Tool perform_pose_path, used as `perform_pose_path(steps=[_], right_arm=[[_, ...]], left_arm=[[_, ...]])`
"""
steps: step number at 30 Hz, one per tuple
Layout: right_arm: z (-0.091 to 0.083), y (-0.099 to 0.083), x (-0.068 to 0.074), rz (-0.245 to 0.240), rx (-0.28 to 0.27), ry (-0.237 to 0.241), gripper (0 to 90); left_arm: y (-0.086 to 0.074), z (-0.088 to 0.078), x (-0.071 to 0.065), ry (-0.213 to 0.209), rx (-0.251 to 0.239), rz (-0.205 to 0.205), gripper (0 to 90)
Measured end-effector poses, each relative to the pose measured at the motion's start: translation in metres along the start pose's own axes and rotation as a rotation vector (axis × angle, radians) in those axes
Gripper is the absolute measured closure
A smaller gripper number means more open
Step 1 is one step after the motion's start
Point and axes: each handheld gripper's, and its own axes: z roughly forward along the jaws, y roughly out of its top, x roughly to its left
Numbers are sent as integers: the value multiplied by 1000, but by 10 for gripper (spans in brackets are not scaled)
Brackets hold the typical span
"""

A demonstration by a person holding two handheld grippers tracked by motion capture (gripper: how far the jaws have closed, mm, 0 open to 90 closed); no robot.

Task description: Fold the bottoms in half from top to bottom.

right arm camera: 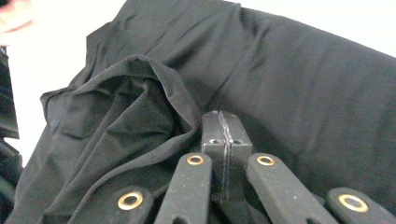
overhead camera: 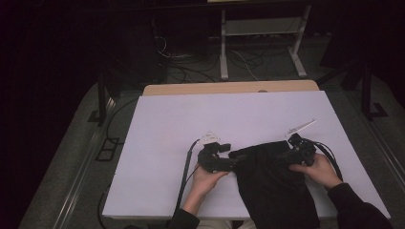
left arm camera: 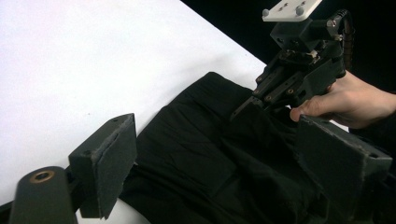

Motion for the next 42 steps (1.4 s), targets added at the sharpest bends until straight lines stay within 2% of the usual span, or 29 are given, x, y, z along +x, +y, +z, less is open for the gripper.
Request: perform_pose_path(steps=[5, 10, 15, 25, 35, 42], right_arm=[[2, 1, 8, -25, 31, 31, 884], [4, -1, 20, -51, 61, 55, 884], [4, -4, 30, -71, 65, 75, 884], [0, -18, 55, -122, 91, 135, 884], [-8, -34, 71, -125, 94, 195, 883], [-23, -41, 71, -116, 39, 197, 871]], left_arm=[[5, -4, -1, 16, 11, 17, 120], [5, -6, 5, 49, 14, 5, 115], [5, -5, 10, 76, 21, -2, 104], [8, -5, 11, 92, 23, -4, 103], [10, 3, 8, 93, 64, 20, 84], [9, 11, 10, 96, 89, 14, 63]])
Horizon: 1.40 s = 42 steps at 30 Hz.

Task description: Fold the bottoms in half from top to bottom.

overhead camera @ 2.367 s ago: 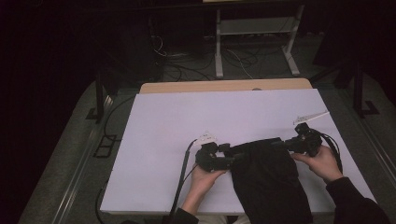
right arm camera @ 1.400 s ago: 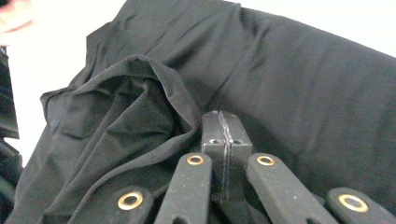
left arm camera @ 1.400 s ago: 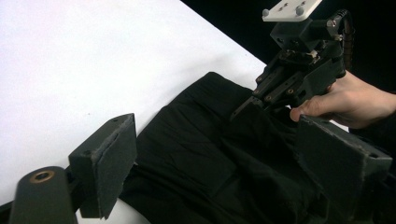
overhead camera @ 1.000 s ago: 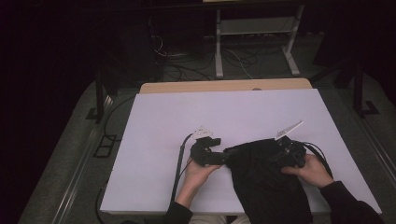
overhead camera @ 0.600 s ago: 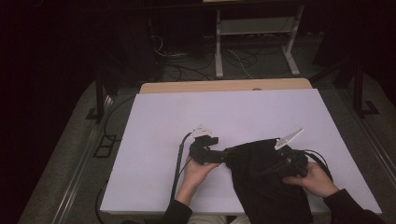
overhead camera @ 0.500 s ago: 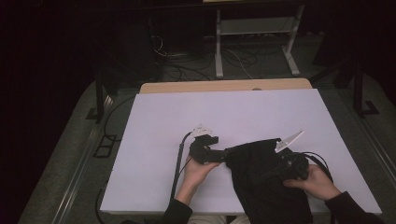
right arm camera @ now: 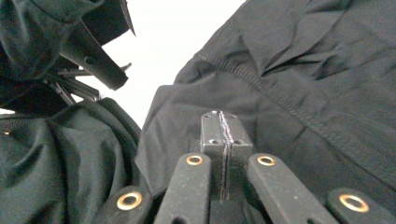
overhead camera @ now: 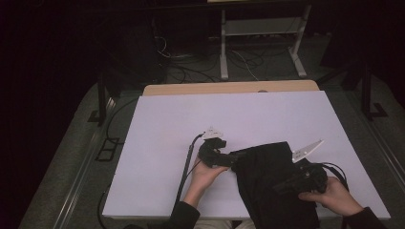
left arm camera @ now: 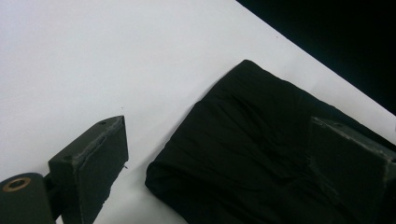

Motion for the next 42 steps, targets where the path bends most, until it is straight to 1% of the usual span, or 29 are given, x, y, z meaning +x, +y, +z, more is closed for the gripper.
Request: perform_pose_path(steps=[2, 4, 6, 7, 11, 14, 16, 18, 22, 25, 29, 31, 33, 35, 36, 39, 42], right_arm=[[-5, 0, -1, 0, -21, -10, 857], [-10, 0, -2, -1, -47, -28, 835], [-13, 1, -3, -8, -69, -46, 789], [-15, 1, -3, -8, -76, -59, 781], [-21, 5, -5, -25, -111, -109, 681], [-26, 9, -6, -25, -134, -142, 576], [-31, 12, -8, -24, -153, -153, 527], [-36, 15, -10, -25, -172, -185, 493], [-43, 20, -17, -19, -189, -218, 411], [-47, 24, -24, -8, -198, -227, 328], [-51, 32, -33, 10, -205, -243, 181], [-53, 35, -37, 24, -204, -252, 128], [-55, 39, -40, 20, -212, -251, 114], [-58, 43, -42, 18, -215, -255, 47], [-59, 44, -43, 13, -214, -258, 31], [-62, 49, -47, 12, -216, -261, 5], [-66, 53, -51, 17, -219, -273, 1]], left_arm=[[-1, 2, 1, 0, 7, -4, 58], [-1, 4, 1, 5, 15, 1, 49], [-2, 6, 1, 5, 24, 7, 33], [-2, 6, 1, 6, 28, 8, 29], [-3, 8, 2, 8, 40, 12, 17], [-3, 9, 3, 10, 47, 16, 3], [-2, 10, 3, 7, 49, 16, 0], [-2, 11, 3, 10, 55, 21, 0], [1, 13, 3, 6, 67, 29, 0], [3, 14, 4, 1, 80, 27, 0], [9, 13, 7, 7, 64, 10, 0], [13, 11, 9, 6, 53, 3, 0], [16, 10, 10, 12, 54, 3, 0], [19, 9, 12, 17, 56, 7, 0], [21, 8, 12, 19, 53, 7, 0], [25, 8, 14, 22, 56, 15, 0], [29, 8, 15, 26, 70, 28, 0]])
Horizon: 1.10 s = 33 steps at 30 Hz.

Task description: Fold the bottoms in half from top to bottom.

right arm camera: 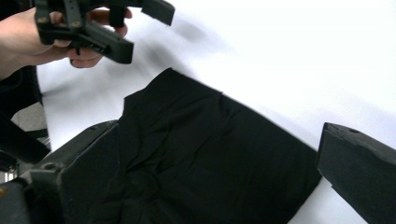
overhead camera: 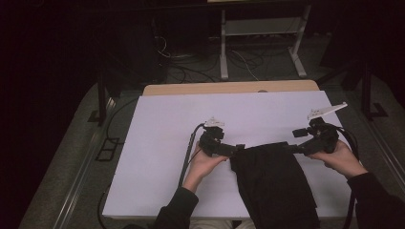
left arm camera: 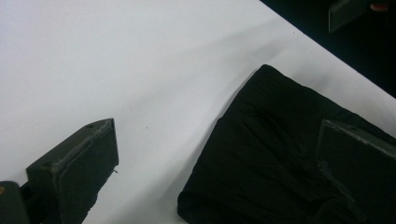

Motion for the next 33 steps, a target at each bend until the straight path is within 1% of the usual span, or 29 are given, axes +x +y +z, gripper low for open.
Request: perform_pose_path(steps=[4, 8, 10, 13, 16, 20, 24, 26, 28, 30, 33], right_arm=[[-1, 5, -8, 11, -7, -8, 1], [0, 8, -15, 16, -8, -23, 2], [1, 9, -19, 16, -19, -23, 1], [4, 8, -25, 20, -22, -30, 2], [9, 7, -30, 27, -15, -42, 2], [17, 3, -38, 34, -4, -49, 2], [27, -5, -46, 54, 7, -59, 2], [32, -11, -51, 75, 12, -57, 7], [35, -15, -55, 86, 17, -55, 31], [37, -19, -59, 99, 25, -52, 55], [37, -23, -64, 116, 19, -39, 118]], left_arm=[[3, 2, 2, 1, 11, 3, 0], [3, 5, 8, 0, 19, 12, 0], [2, 6, 11, -3, 32, 20, 0], [-1, 9, 14, -1, 50, 21, 0], [-1, 12, 13, -3, 40, 22, 0], [-3, 17, 14, -11, 36, 13, 0], [-7, 22, 14, -12, 42, 10, 0], [-10, 24, 15, -19, 47, -1, 0], [-13, 26, 17, -25, 57, -14, 0], [-15, 28, 18, -16, 79, -28, 0], [-18, 29, 18, -2, 101, -25, 0]])
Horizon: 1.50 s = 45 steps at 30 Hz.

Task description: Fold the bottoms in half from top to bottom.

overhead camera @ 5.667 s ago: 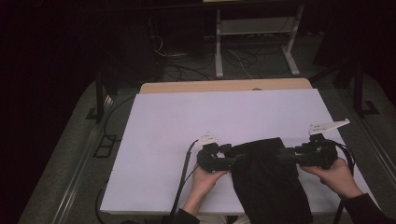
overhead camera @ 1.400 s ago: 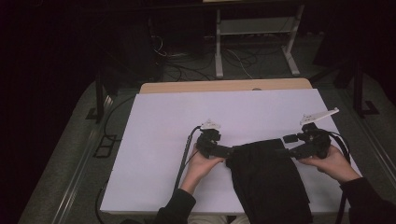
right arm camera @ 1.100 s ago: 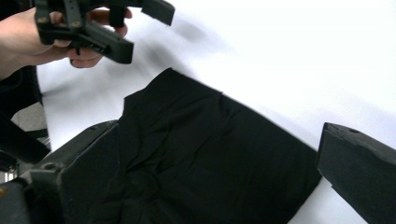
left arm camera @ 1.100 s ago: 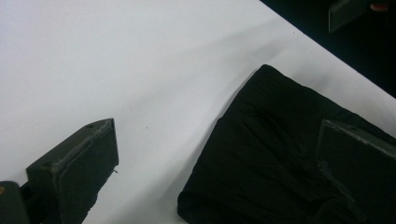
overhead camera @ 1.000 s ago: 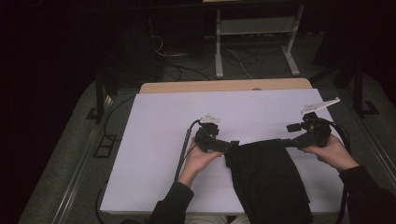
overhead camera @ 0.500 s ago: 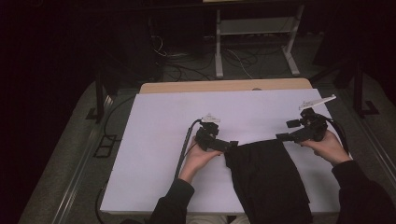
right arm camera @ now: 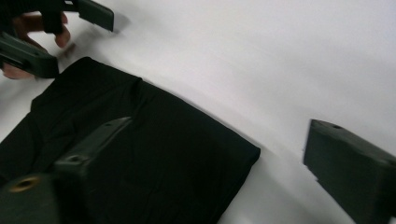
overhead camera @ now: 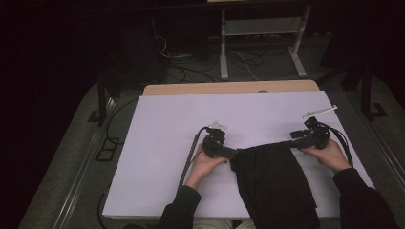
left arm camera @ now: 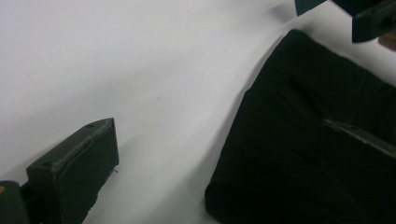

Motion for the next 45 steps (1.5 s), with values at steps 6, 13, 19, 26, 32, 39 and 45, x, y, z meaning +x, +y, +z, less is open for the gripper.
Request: perform_pose_path(steps=[6, 13, 19, 26, 32, 39, 45], right_arm=[[5, -5, -7, 7, 7, 5, 169], [13, -4, -8, -11, 18, 12, 264], [16, -5, -8, -33, 29, 42, 389], [20, -7, -6, -55, 67, 77, 797], [11, -4, 4, -68, 42, 60, 839], [-9, 5, 17, -71, -70, 55, 842], [-15, 20, 29, -93, -159, 16, 843]], left_arm=[[-4, -1, -1, 3, 0, -18, 42], [-5, -1, -4, -26, 12, -9, 147], [-7, 0, -9, -81, 47, -1, 422], [-7, 0, -11, -110, 77, -45, 762], [-4, -10, -18, -89, 27, 33, 837], [13, -38, -29, -22, -68, 122, 841], [35, -56, -31, 36, -88, 188, 842]])
